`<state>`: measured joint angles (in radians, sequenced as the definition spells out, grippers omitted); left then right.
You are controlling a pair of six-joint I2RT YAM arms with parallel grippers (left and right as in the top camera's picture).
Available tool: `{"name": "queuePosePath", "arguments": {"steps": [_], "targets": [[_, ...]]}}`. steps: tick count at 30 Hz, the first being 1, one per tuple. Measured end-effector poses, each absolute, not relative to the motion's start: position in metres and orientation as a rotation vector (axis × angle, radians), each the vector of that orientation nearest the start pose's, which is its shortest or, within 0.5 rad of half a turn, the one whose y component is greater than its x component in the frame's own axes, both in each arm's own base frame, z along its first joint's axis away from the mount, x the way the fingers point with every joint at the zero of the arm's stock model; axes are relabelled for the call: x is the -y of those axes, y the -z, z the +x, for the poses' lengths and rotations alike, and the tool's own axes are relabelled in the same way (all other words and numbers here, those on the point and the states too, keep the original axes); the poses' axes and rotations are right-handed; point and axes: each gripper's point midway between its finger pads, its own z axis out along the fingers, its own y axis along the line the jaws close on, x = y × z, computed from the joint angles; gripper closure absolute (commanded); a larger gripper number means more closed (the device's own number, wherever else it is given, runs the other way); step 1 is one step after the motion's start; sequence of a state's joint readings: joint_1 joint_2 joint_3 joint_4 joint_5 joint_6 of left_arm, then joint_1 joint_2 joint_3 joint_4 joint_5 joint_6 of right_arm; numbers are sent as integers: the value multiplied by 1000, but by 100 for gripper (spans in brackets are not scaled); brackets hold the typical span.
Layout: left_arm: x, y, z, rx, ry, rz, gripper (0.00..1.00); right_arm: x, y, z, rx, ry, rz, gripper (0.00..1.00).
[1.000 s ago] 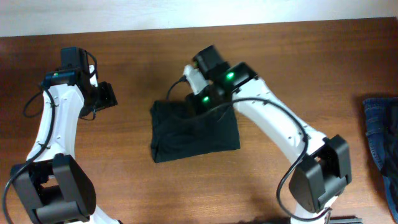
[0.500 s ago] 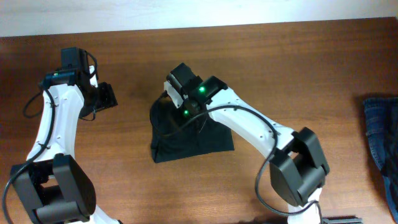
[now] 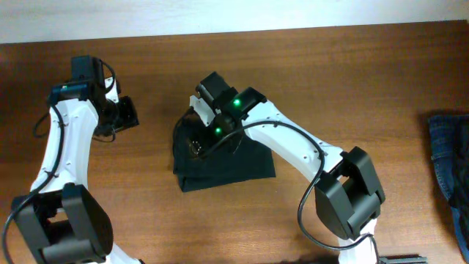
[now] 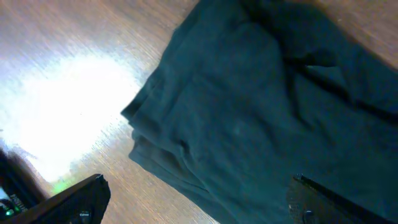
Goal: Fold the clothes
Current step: 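Release the right gripper and raise it away from the folded shirt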
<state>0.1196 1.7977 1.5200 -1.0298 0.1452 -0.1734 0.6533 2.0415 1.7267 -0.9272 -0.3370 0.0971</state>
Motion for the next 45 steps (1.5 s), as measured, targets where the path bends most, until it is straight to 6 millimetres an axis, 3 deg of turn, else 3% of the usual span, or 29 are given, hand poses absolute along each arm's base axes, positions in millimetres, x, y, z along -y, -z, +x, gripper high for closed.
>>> {"name": "queuePosePath", "arguments": {"steps": [2,6,8,10,13,16,25,35,41,45], "targets": [[-11,-135,393,-2835,276,-362,72,-314,-105,341,-2802,-625,-828,5],[20,-157,384,-2824,327,-255,73,-264,-102,356,-2911,-587,-661,5],[40,-161,378,-2840,338,-187,85,-236,-104,360,-2967,-568,-568,5],[59,-159,372,-2864,347,-114,100,-211,-106,362,-3015,-551,-481,5],[83,-151,365,-2893,357,-18,99,-176,-108,367,-3059,-524,-352,4],[101,-131,359,-2936,353,53,99,-148,-108,372,-3084,-489,-252,3],[104,-57,346,-3123,269,73,98,-108,-105,377,-3114,-396,-127,1],[90,-9,356,-3171,108,68,97,-96,-102,377,-3128,-301,-117,1],[90,-14,355,-3188,99,71,96,-93,-102,377,-3128,-286,-113,1],[96,-41,365,-3163,112,86,95,-85,-102,378,-3131,-285,-80,1]]}}
